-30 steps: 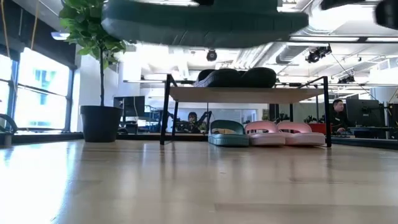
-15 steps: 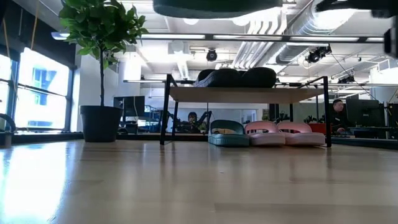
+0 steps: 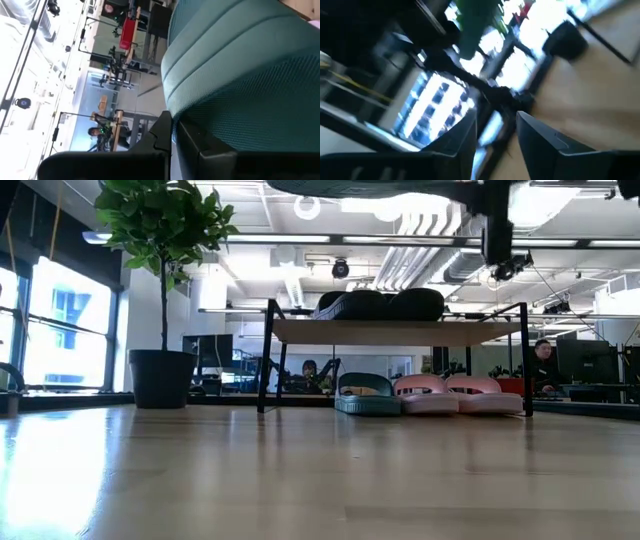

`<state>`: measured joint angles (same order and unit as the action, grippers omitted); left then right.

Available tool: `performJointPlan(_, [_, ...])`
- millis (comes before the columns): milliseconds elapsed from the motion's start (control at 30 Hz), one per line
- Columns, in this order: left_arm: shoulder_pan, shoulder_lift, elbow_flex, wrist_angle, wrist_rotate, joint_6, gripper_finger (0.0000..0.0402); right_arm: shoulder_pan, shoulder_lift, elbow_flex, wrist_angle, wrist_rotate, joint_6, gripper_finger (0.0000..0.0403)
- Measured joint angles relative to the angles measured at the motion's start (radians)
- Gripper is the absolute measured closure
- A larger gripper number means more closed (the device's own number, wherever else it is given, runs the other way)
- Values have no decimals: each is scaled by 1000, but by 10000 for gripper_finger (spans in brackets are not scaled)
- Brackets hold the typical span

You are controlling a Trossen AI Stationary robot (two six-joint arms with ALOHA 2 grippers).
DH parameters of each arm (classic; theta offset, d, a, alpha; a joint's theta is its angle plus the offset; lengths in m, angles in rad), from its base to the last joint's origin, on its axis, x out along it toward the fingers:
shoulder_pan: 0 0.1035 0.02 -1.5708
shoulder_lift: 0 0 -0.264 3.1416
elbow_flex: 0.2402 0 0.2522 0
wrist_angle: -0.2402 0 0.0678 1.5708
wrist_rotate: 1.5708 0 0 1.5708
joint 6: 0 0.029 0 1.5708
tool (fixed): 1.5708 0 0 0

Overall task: Pick and place slides into the shelf
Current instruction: Put the green slipper under the shelf

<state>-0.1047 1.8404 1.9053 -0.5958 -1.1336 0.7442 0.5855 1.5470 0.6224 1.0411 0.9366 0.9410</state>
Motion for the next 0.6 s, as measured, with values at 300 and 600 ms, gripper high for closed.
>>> performJointPlan(300, [9, 0, 0, 88, 5, 68, 401, -60, 324, 80, 515, 100, -174, 257])
performJointPlan(600, [39, 0, 0, 102, 46, 63, 401, -194, 468, 346, 530, -33, -299, 256])
